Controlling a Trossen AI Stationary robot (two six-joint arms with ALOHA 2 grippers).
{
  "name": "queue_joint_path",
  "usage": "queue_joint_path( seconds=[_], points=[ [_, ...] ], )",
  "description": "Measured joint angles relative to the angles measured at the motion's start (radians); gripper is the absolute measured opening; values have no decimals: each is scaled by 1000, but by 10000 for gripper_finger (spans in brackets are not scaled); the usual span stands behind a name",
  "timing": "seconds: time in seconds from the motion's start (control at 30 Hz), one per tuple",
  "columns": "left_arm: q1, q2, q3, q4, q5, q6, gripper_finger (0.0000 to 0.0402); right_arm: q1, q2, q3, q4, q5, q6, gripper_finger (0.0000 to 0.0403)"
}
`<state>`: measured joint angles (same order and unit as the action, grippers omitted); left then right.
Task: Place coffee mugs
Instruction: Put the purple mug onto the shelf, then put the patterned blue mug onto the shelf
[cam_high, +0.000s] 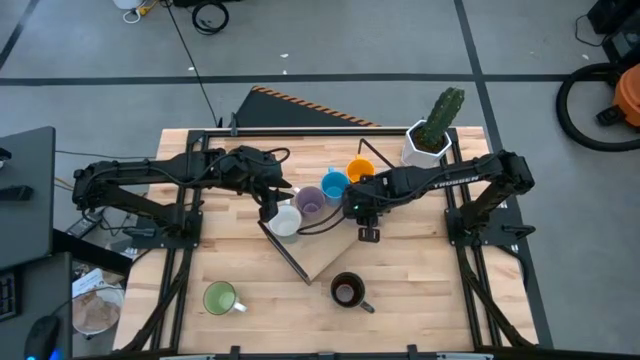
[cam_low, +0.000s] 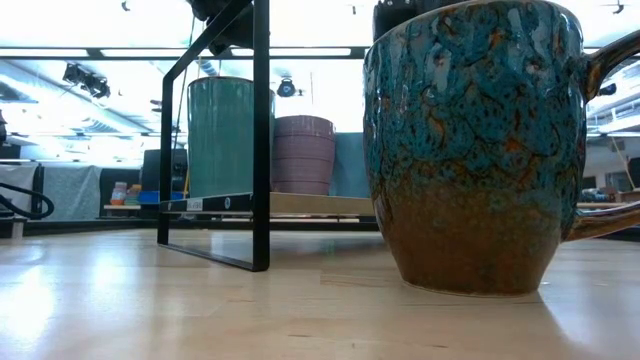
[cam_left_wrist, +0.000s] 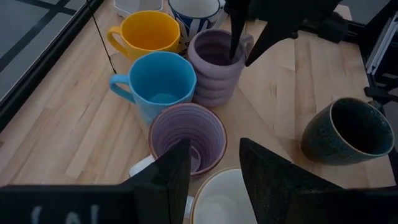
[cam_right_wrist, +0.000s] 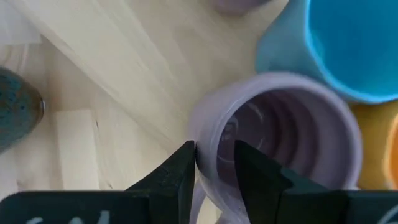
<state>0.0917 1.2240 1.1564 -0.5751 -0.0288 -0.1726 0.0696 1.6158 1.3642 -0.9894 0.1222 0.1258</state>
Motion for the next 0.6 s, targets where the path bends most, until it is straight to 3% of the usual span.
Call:
queue_joint_path(
  seconds=[0.27,0.6],
  points=[
    [0,0,0,-5,0,0,144,45,0,102,-66,3,-20,174],
    [-12,0,0,-55,0,-15,144,255,0,129,23,-13,-81,193]
  ],
)
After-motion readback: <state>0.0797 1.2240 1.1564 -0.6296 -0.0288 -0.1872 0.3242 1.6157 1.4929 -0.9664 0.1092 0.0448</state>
